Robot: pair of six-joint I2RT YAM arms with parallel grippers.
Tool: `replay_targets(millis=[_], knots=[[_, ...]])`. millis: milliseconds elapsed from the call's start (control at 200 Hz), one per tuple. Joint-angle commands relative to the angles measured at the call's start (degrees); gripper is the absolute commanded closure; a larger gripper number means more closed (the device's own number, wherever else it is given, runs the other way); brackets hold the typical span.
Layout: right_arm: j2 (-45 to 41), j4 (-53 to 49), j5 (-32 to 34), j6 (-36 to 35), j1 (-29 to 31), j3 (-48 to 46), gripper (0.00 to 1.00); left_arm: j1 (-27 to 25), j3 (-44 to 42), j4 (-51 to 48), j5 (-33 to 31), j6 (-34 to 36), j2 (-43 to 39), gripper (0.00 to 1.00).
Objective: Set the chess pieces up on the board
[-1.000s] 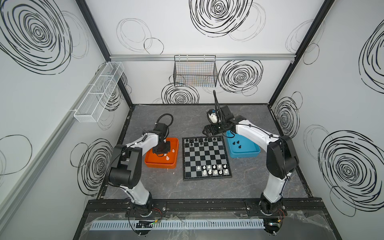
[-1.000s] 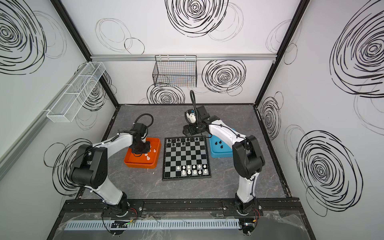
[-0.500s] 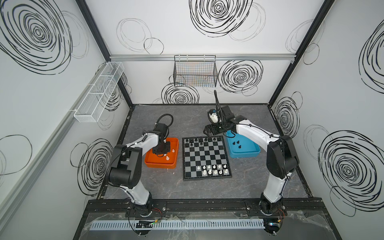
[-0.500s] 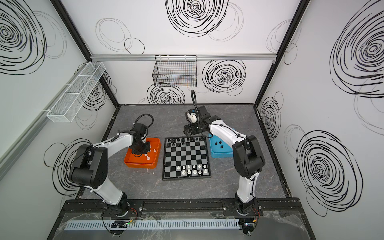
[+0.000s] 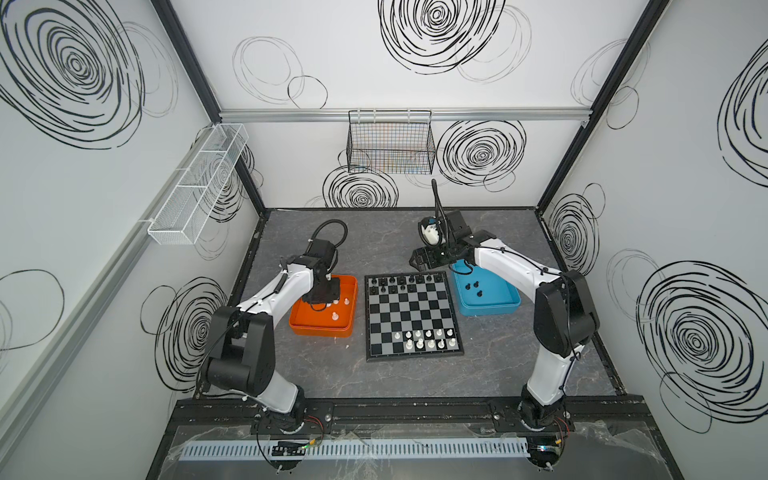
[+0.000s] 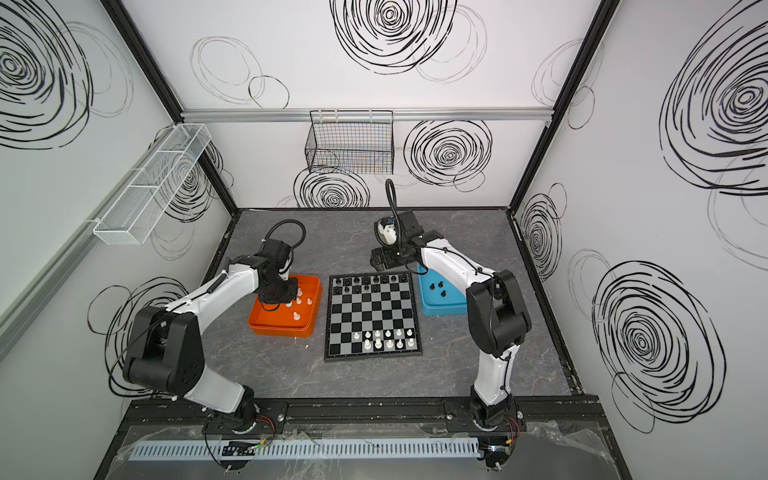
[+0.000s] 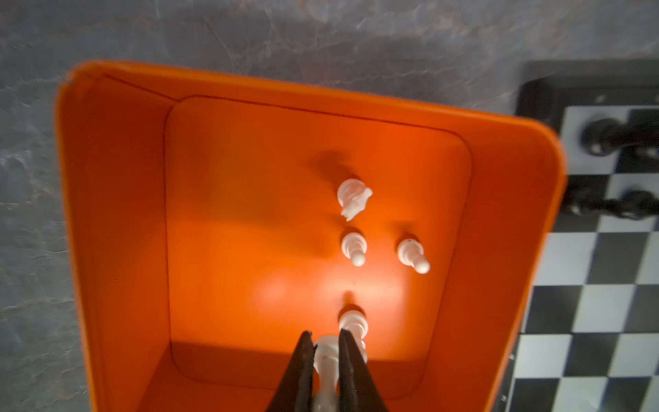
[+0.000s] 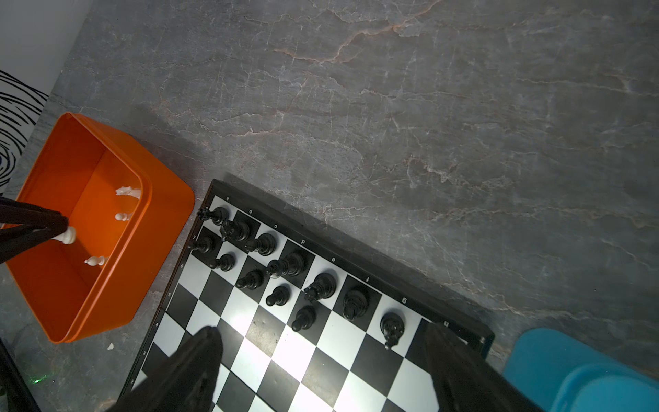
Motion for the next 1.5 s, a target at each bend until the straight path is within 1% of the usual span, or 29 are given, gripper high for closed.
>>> replay_targets(millis=[0, 155, 275, 345, 410, 490, 540, 565, 710, 886, 996, 1091, 1201, 1491], knots=[[-3.1, 0.8, 0.6, 0.0, -0.9, -0.5, 0.07, -3.7, 4.2, -5.0, -0.5, -1.6, -2.6, 0.80], [-3.6, 0.7, 0.7, 0.0, -1.9, -0.5, 0.07, -13.0, 7.8, -7.8, -0.3, -4.7, -2.2, 0.80], [-4.4, 0.9, 0.8, 0.0, -2.6, -1.1, 0.07, -20.0, 7.6, -8.3, -0.1, -6.6, -1.3, 0.80], [-5.1, 1.9, 0.3, -0.1, -3.1, -2.1, 0.07, -22.6, 5.7, -7.4, -0.6, -7.3, -0.9, 0.81], [-5.8, 3.0, -0.2, -0.2, -3.5, -3.3, 0.07, -23.1, 4.2, -6.5, -0.8, -8.0, -0.5, 0.81], [-6.1, 3.7, -0.5, -0.2, -3.8, -3.9, 0.07, -22.6, 3.6, -5.9, -1.0, -8.2, -0.6, 0.79], [-6.0, 3.6, -0.7, -0.3, -3.9, -3.8, 0.07, -21.9, 3.8, -5.8, -1.5, -8.1, -0.9, 0.71], [-6.0, 3.5, -0.6, -0.3, -4.0, -3.8, 0.07, -21.5, 3.9, -5.9, -1.8, -7.8, -1.0, 0.70], [-5.4, 3.3, -1.1, -0.2, -4.1, -3.2, 0.07, -17.1, 5.0, -6.7, -2.9, -5.4, -1.5, 0.66], [-5.2, 3.3, -1.1, -0.1, -4.1, -3.3, 0.07, -9.5, 5.2, -6.2, -2.8, -2.0, -2.0, 0.65], [-5.2, 3.3, -1.2, -0.1, -4.1, -3.2, 0.07, -5.2, 3.9, -4.1, -2.1, -0.3, -1.3, 0.65], [-5.1, 3.3, -1.3, -0.1, -4.1, -3.2, 0.07, -2.5, 2.5, -1.5, -0.7, 0.3, 0.2, 0.65], [-4.9, 3.2, -1.5, 0.0, -4.1, -3.2, 0.07, -1.1, 1.4, 0.5, 0.1, 0.6, 2.8, 0.65], [-4.7, 3.4, -1.4, 0.0, -4.5, -3.3, 0.07, -1.3, -0.1, 4.2, 1.6, 0.0, 6.8, 0.65]])
